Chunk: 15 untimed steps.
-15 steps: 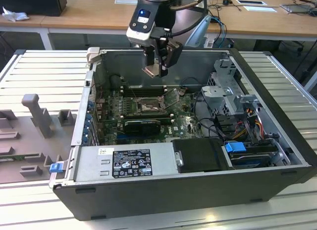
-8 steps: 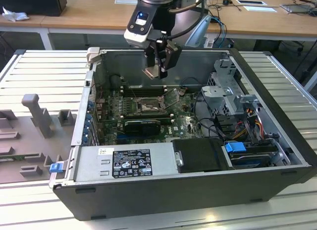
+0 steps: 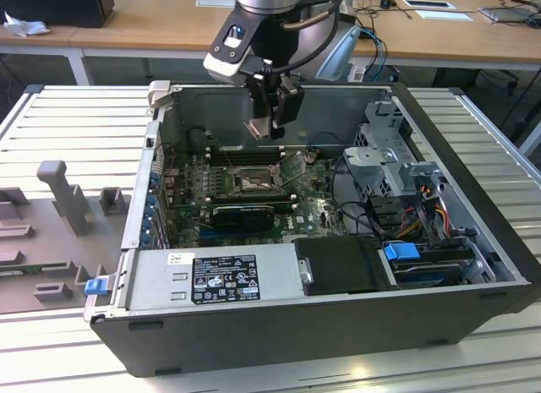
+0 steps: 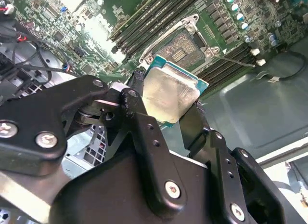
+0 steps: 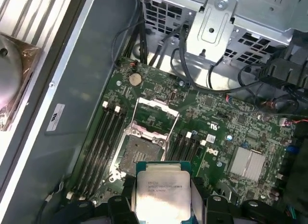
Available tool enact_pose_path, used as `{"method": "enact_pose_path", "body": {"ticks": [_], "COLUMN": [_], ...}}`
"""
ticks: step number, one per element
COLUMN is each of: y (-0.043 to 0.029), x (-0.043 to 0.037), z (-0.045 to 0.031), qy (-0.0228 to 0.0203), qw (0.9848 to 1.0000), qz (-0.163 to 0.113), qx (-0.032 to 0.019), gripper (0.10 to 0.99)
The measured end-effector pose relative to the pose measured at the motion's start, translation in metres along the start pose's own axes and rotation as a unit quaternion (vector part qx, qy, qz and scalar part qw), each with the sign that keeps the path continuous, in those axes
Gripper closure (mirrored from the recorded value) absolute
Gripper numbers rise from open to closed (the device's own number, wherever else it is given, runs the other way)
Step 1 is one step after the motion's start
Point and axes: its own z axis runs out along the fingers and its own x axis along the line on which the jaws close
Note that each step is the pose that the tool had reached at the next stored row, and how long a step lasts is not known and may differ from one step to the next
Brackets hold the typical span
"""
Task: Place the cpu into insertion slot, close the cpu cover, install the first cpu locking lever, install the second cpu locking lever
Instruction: 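Place the cpu into insertion slot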
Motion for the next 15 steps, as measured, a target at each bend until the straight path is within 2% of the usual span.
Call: {"method": "enact_pose_path", "body": {"ticks": [4,9,12,15], "y": [-0.0004,-0.0008,-0.001,-0.0013], "x": [-0.0001,-0.0002,-0.0002,-0.0003], "z": [0.0047,0.0089,0.0116,0.0153], "qy": [-0.0015,-0.0042,-0.0064,-0.0094], "qw": [0.9999,0.9988,0.9972,0.994], "qz": [0.017,0.048,0.075,0.109], "qx": [-0.0003,-0.0009,-0.0013,-0.002], "gripper": [0.545,0.545,0.545,0.545]}}
